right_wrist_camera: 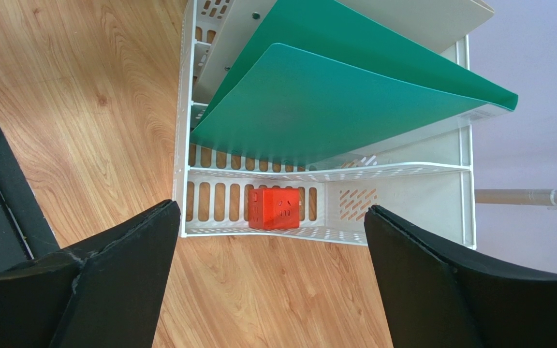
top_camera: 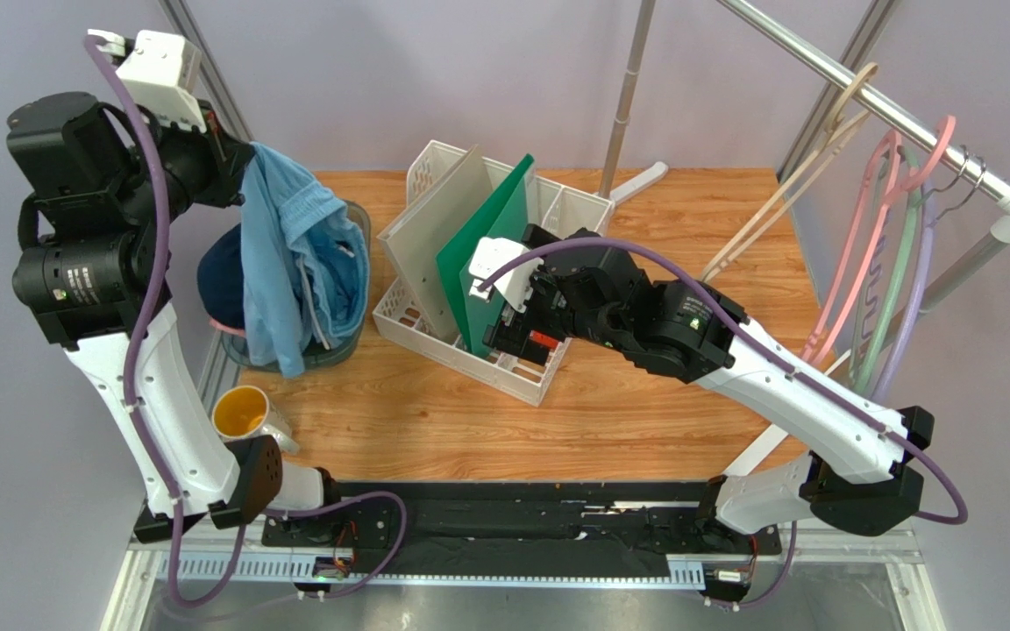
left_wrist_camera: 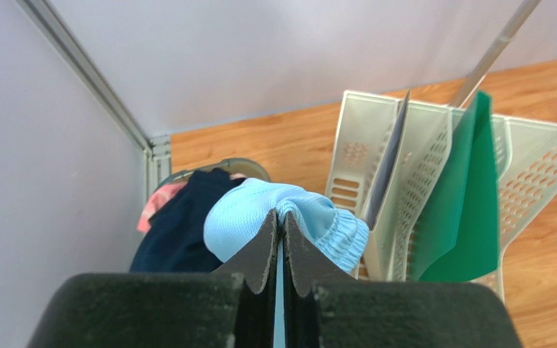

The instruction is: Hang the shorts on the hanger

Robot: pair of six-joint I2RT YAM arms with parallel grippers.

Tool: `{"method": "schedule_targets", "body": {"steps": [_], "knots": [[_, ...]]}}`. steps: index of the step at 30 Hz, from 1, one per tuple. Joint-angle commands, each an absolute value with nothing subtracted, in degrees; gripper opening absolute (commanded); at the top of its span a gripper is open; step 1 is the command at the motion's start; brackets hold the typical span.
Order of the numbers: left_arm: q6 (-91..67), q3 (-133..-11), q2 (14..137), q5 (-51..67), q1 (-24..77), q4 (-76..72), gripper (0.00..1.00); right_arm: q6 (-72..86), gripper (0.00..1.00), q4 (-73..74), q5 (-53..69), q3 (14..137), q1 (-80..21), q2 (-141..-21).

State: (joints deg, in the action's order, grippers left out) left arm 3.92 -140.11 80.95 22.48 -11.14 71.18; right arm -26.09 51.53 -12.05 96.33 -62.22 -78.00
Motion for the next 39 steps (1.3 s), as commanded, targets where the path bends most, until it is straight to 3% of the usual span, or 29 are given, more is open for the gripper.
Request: {"method": "schedule_targets", "body": {"steps": [1,5,11,20,29,39], "knots": [[-4.6,-143.4,76.0,29.1,-11.4,56.2,0.0,-23.9,0.99,47.6,-13.3,97.6,-62.4,-75.9],[-9.2,-144.7,75.0,30.4,-11.4,49.0,0.0,-21.8,0.99,45.2,-11.1,95.9,-62.4,-74.4],[-14.9,-145.6,74.0,30.8,-11.4,42.7,0.0,-22.4,1.0,27.9,-0.8,84.3,-63.1,-67.6],[-18.7,-145.1,72.2,33.8,-11.4,36.7,0.0,-22.9,1.0,14.3,-1.7,87.6,-66.4,-78.4],[-21.0,-141.4,69.8,37.7,-11.4,31.9,0.0,-16.2,1.0,9.1,2.0,89.1,-69.2,-83.1],[-23.2,-139.9,69.7,41.1,-11.4,30.9,0.0,-17.9,1.0,5.8,9.7,84.5,-75.1,-79.6]]}}
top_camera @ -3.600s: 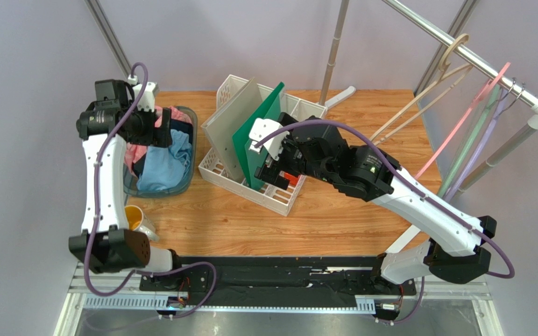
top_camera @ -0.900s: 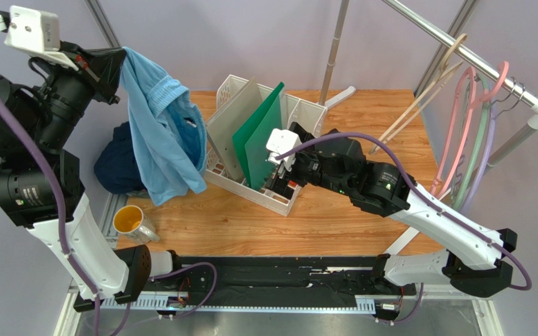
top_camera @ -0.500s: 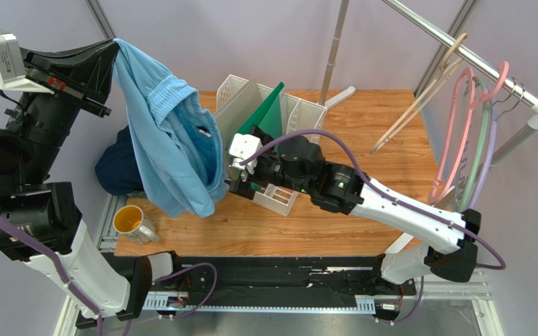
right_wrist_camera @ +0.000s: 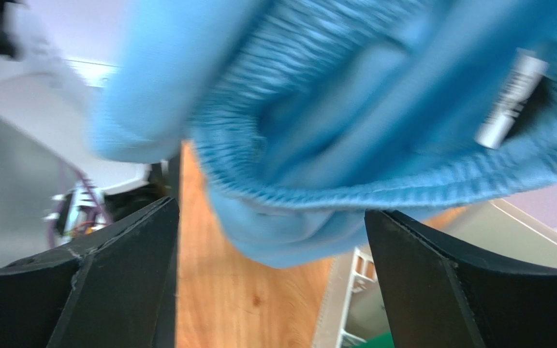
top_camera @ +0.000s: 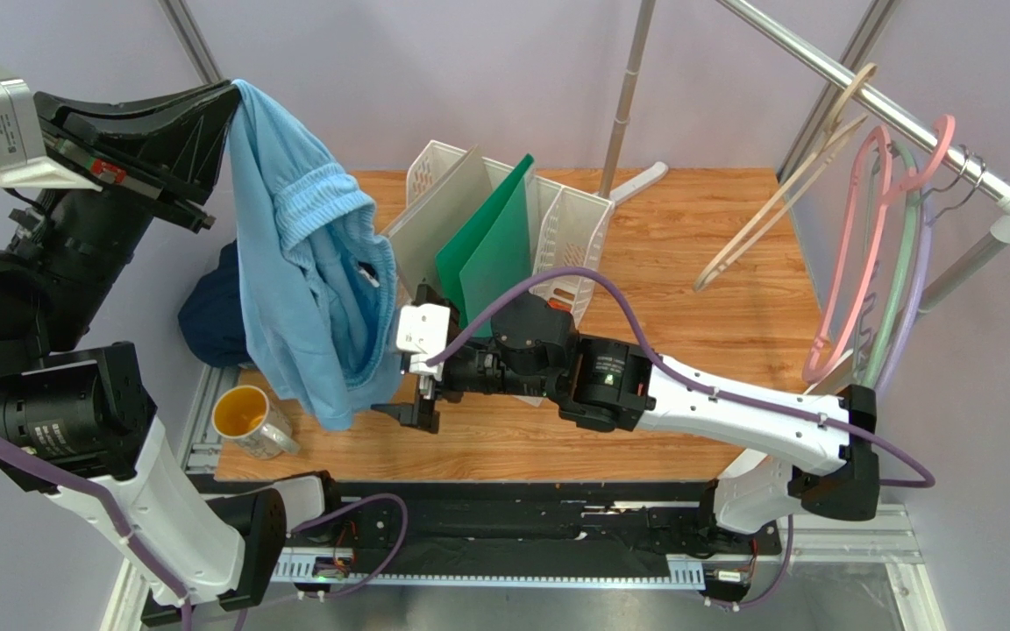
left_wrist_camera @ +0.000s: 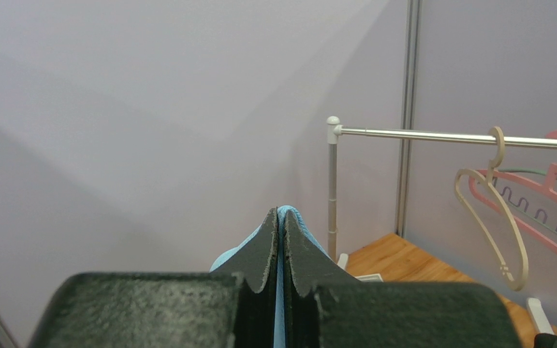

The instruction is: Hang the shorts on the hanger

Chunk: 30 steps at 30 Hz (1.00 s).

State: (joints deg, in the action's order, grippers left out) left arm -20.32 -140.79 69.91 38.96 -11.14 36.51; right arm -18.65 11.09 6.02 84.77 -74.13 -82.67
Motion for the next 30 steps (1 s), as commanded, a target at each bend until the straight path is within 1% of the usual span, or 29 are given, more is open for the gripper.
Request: {"method": "schedule_targets", "body": {"steps": [1,7,12,13,17,20,21,22,23,24,25,27,29,30], "knots": [[-23.5,-139.6,69.5,41.6,-11.4,30.6,0.0,-17.3,1.0,6.6,9.2,85.5,-75.1,-79.8],[-25.1,-136.9,68.6,43.5,-11.4,28.7,0.0,-11.6,0.99,8.2,2.0,89.4,-75.1,-82.5],[-26.1,-134.7,68.3,42.9,-11.4,28.6,0.0,-5.0,0.94,10.8,-9.0,93.9,-75.3,-85.7],[-26.2,-134.5,68.1,43.0,-11.4,28.5,0.0,-3.6,0.94,12.9,-13.1,94.6,-75.2,-86.4],[-26.4,-133.2,67.7,43.2,-11.4,27.6,0.0,2.3,0.9,16.1,-18.8,97.9,-75.1,-89.3],[-25.8,-132.6,67.0,43.2,-11.4,27.5,0.0,4.1,0.74,18.2,-21.2,99.6,-74.7,-91.8],[-25.6,-132.4,66.4,43.2,-11.5,27.6,0.0,4.7,0.53,21.7,-21.0,101.6,-74.3,-92.9],[-25.2,-131.9,66.0,43.2,-11.4,27.8,0.0,5.0,0.38,23.9,-20.1,102.6,-74.0,-93.2],[-24.2,-131.1,65.6,43.2,-11.4,28.4,0.0,4.5,0.26,26.1,-19.4,103.7,-73.1,-93.3],[-23.6,-130.6,64.9,43.1,-11.4,29.0,0.0,3.8,0.1,29.5,-19.2,104.4,-72.7,-92.4],[-21.8,-129.7,64.4,42.9,-11.4,29.9,0.0,2.9,0.01,30.7,-19.2,103.9,-71.8,-91.3],[-19.8,-128.2,63.1,43.1,-11.3,32.9,0.0,1.0,0.0,33.3,-17.6,102.1,-70.3,-86.3],[-17.2,-123.3,61.6,43.3,-11.4,34.4,0.0,0.3,0.0,35.2,-15.1,99.1,-67.2,-82.5],[-16.4,-121.5,59.9,43.6,-11.5,34.5,0.0,-2.8,0.0,37.2,-14.2,97.9,-66.2,-80.6]]}}
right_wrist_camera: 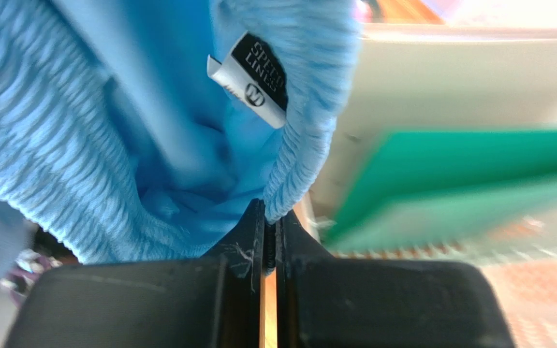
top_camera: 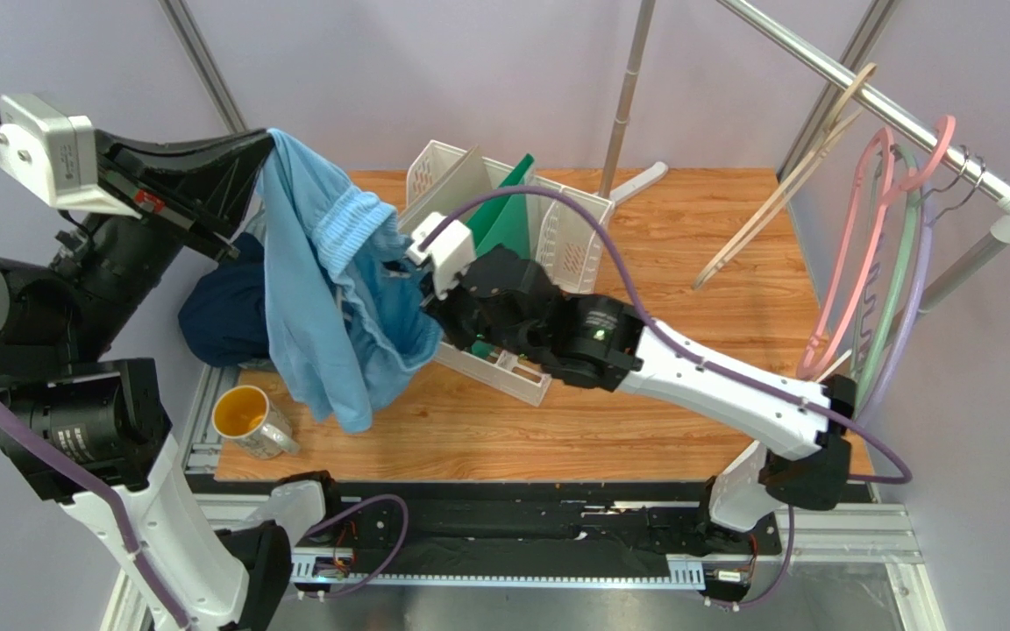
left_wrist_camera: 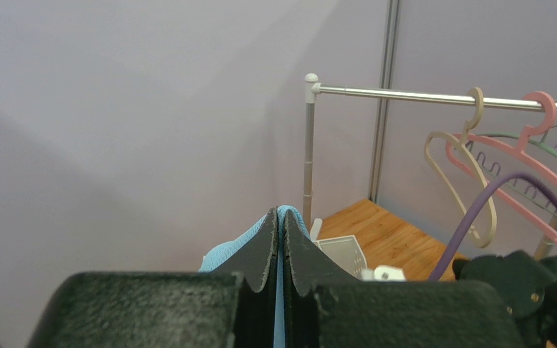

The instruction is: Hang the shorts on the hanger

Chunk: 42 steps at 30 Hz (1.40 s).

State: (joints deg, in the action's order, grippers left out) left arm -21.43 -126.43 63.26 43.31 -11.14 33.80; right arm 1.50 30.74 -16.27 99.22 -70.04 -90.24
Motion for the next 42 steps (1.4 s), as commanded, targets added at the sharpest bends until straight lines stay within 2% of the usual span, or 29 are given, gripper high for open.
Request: {"method": "schedule_targets", "body": {"steps": [1,6,10,14,16,21,25,30,31,33,34,35,36,37,38,40,42], "knots": [[-14.7,-119.5,59.0,44.7,-11.4,34.7,0.0,-3.9,0.0,38.1,-14.0,96.0,-65.5,-76.9],[-4.6,-107.7,54.5,54.6,-11.4,39.5,0.0,-15.2,0.0,47.1,-11.4,91.8,-62.5,-67.1],[17.5,-97.6,51.7,60.8,-11.4,55.9,0.0,-22.7,0.0,55.5,-10.9,92.5,-62.5,-63.5],[40.9,-89.1,49.2,60.1,-10.2,72.7,0.0,-28.6,0.0,64.0,-7.8,91.3,-62.5,-62.1],[48.7,-82.5,47.7,54.3,-6.7,76.1,0.0,-29.8,0.0,64.7,-6.2,89.4,-62.5,-62.7],[55.0,-71.3,48.8,42.8,-0.8,78.0,0.0,-34.4,0.0,61.8,-0.9,82.4,-62.4,-66.8],[55.9,-67.3,55.0,38.6,-0.6,77.5,0.0,-38.3,0.0,53.7,1.9,78.7,-62.4,-71.5],[54.1,-63.1,57.1,35.5,-0.6,72.5,0.0,-41.8,0.0,46.4,5.3,74.7,-61.2,-77.0],[53.6,-62.4,57.4,34.7,-0.7,71.6,0.0,-41.6,0.03,45.6,5.6,74.6,-61.2,-77.5],[53.0,-60.7,57.5,33.1,-0.7,70.2,0.0,-39.9,0.19,46.2,5.5,75.1,-60.9,-78.1],[52.8,-60.4,57.7,32.8,-0.6,70.1,0.05,-39.3,0.37,48.0,5.8,75.5,-60.9,-78.0],[52.8,-60.1,57.8,32.8,-0.6,70.0,0.11,-38.9,0.46,48.8,6.1,75.3,-60.6,-77.4],[53.0,-60.1,57.7,33.2,-0.7,70.1,0.16,-38.4,0.69,49.5,6.4,75.0,-60.3,-76.5],[53.3,-60.1,57.5,33.7,-0.7,70.4,0.3,-38.6,0.8,50.7,7.6,73.1,-60.3,-74.0],[54.7,-60.3,57.3,35.7,-0.7,71.3,0.37,-39.1,0.88,51.3,8.6,72.1,-60.2,-72.4],[56.6,-60.4,56.3,37.4,-0.7,71.9,0.61,-40.2,0.9,53.1,11.9,70.1,-60.3,-69.8],[59.1,-60.4,55.4,39.5,-0.7,72.2,0.67,-41.0,0.88,53.5,14.6,67.4,-60.4,-66.5]]}}
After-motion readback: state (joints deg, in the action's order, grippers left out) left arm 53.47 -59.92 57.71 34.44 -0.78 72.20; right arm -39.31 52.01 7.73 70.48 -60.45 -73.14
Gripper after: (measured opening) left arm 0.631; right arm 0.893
